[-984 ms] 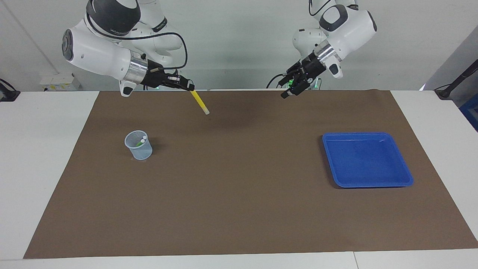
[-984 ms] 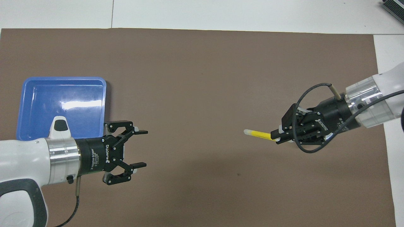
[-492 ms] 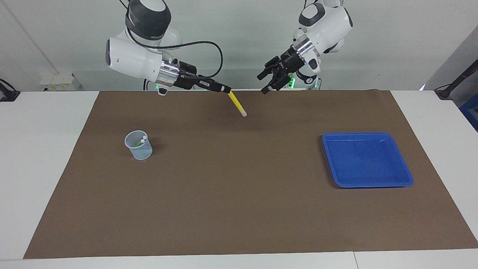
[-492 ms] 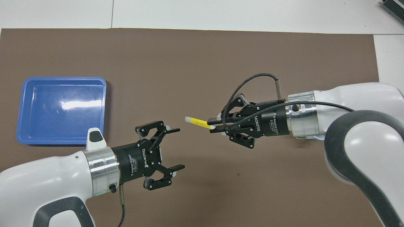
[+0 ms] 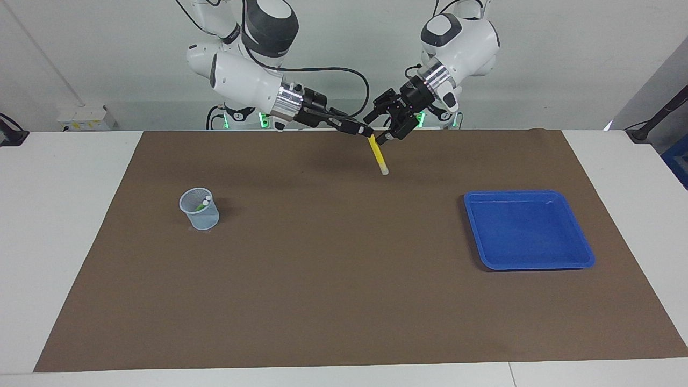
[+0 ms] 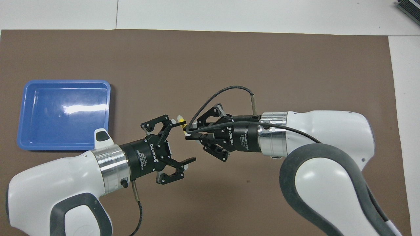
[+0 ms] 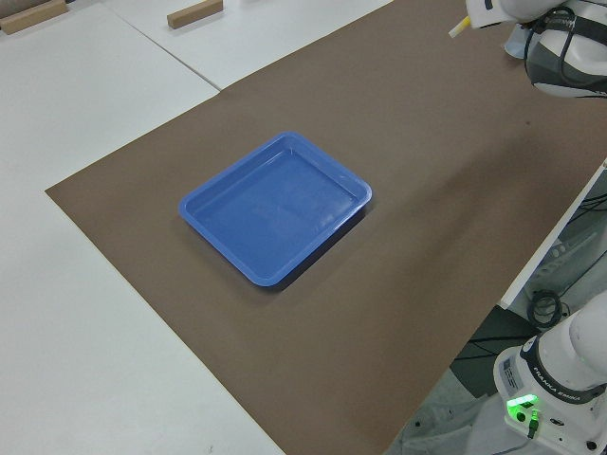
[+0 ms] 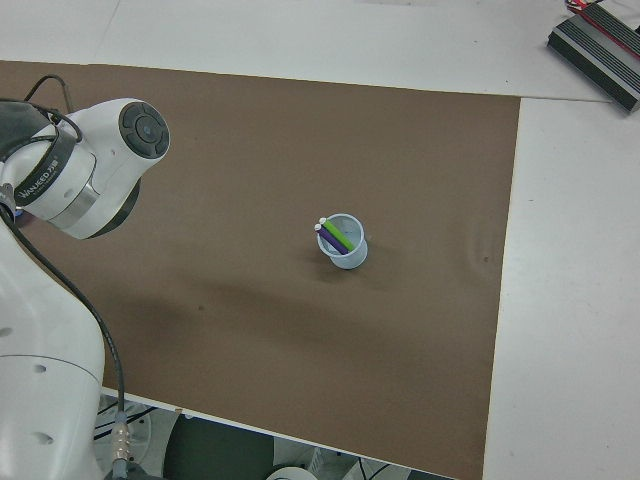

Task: Right arm passes pens to left for tray arrangement
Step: 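Lift the yellow pen and carry it toward the open left gripper, then close the left gripper on the yellow pen held by the right gripper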

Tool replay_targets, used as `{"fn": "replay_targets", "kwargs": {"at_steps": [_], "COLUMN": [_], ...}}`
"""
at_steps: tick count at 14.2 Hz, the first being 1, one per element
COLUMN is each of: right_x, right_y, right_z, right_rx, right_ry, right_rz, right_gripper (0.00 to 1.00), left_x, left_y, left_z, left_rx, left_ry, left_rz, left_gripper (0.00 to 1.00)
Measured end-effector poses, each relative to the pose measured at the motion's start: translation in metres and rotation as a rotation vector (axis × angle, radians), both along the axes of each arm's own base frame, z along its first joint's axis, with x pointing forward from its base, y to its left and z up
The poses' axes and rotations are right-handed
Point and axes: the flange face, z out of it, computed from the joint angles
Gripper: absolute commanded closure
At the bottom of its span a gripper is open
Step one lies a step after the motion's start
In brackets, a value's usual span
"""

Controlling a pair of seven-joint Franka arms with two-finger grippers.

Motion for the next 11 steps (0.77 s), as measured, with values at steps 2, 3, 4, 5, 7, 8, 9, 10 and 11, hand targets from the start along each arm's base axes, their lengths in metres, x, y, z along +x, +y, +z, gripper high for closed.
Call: {"fn": "replay_targets", "kwargs": {"at_steps": [2,3,4,5,7,8,9,10,11], "right_x": [0.002,0.002,0.002,0.002,0.002,0.002,0.002,0.002,0.002], "right_y": [-0.003,-0.004,-0.004,-0.004,-0.004,-0.004,-0.004,-0.004,-0.004], "right_z": [-0.001,-0.001,-0.001,-0.001,-0.001,-0.001,-0.001,-0.001,-0.001], "right_rx": [0.0,0.0,0.0,0.0,0.0,0.0,0.0,0.0,0.0], "right_ry": [0.002,0.002,0.002,0.002,0.002,0.002,0.002,0.002,0.002], "right_rz": [-0.007,-0.008,-0.008,-0.008,-0.008,-0.008,-0.008,-0.008,-0.008], "right_gripper": [1.0,1.0,1.0,1.0,1.0,1.0,1.0,1.0,1.0], "left_x": [0.004,0.005,0.006,0.007,0.008,0.01,0.014,0.018,0.021], "left_y": [-0.002,-0.002,-0.001,0.0,0.002,0.003,0.003,0.003,0.002], "left_z": [-0.004,-0.004,-0.004,-0.004,-0.002,0.0,0.001,0.001,-0.001], "left_rx": [0.001,-0.001,-0.006,-0.014,-0.027,-0.035,-0.042,-0.045,-0.044], "left_ry": [0.001,0.002,0.005,0.008,0.009,0.009,0.01,0.011,0.013], "left_rz": [-0.004,-0.004,0.0,0.006,0.016,0.026,0.034,0.037,0.037], "left_gripper": [0.0,0.0,0.0,0.0,0.0,0.0,0.0,0.0,0.0]}}
